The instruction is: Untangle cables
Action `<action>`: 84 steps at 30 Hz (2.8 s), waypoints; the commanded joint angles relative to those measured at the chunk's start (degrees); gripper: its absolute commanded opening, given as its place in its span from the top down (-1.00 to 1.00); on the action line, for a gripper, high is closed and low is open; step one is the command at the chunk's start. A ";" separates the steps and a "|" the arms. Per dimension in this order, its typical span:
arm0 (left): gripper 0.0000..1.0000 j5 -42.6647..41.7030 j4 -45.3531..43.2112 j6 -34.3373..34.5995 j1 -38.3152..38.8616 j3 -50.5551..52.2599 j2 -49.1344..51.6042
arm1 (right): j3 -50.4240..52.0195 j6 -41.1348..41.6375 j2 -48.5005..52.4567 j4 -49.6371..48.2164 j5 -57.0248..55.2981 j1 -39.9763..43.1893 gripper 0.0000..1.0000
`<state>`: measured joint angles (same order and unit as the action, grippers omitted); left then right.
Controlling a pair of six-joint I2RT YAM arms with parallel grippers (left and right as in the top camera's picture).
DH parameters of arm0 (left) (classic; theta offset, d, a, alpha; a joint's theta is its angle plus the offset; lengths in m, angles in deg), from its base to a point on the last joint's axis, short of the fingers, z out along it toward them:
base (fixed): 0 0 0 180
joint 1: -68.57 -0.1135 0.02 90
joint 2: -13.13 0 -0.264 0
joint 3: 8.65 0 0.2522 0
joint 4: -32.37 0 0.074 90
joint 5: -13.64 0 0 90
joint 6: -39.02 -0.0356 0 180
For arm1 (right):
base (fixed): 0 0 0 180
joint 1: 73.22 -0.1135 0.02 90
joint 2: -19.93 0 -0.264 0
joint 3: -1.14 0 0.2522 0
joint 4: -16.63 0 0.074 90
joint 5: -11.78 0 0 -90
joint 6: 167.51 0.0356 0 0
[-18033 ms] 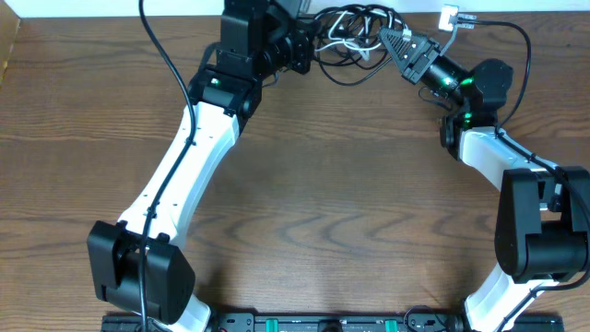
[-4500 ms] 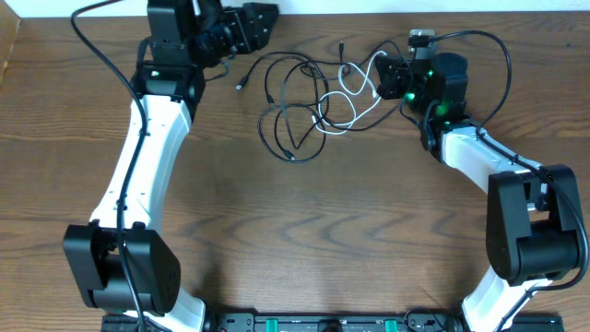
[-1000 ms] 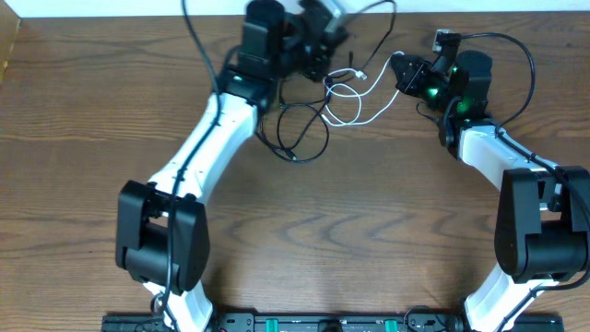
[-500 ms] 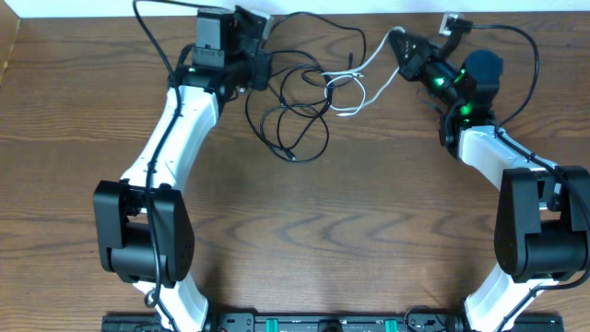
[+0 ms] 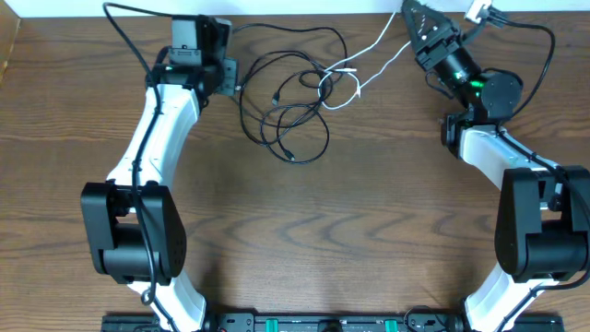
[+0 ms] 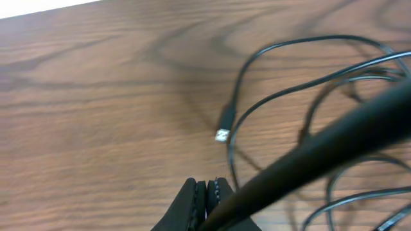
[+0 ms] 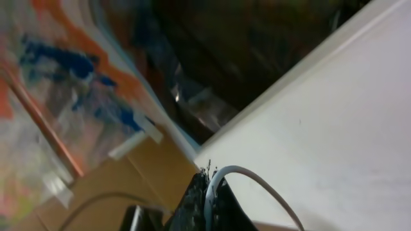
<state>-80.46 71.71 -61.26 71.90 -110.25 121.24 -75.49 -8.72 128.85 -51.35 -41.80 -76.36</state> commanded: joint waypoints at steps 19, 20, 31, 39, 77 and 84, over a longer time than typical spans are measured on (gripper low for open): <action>0.85 2.23 1.20 0.11 -4.94 -0.35 0.22 | -43.76 -25.99 -0.07 64.15 1.86 2.51 0.97; 0.85 2.21 1.20 0.11 -4.94 -0.35 0.22 | -45.35 -27.76 -0.07 67.17 1.14 2.58 0.97; 0.85 9.84 1.44 1.60 -6.27 -0.35 0.24 | -60.08 -36.13 -0.07 84.50 -2.36 8.33 0.97; 0.85 14.23 3.80 5.66 -10.84 -0.35 0.24 | -61.16 -36.35 -0.07 90.44 -2.51 16.11 0.97; -0.04 -7.52 5.70 10.82 -15.37 -0.35 0.24 | -60.02 -67.34 -0.04 121.02 -43.01 24.44 0.98; -0.05 -7.50 5.68 11.06 -15.37 -0.35 0.24 | -57.31 -67.63 -0.04 121.57 -43.41 29.62 0.98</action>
<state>-87.04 77.22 -50.75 56.47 -110.25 121.24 -134.28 -75.08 129.07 70.03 -83.02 -49.00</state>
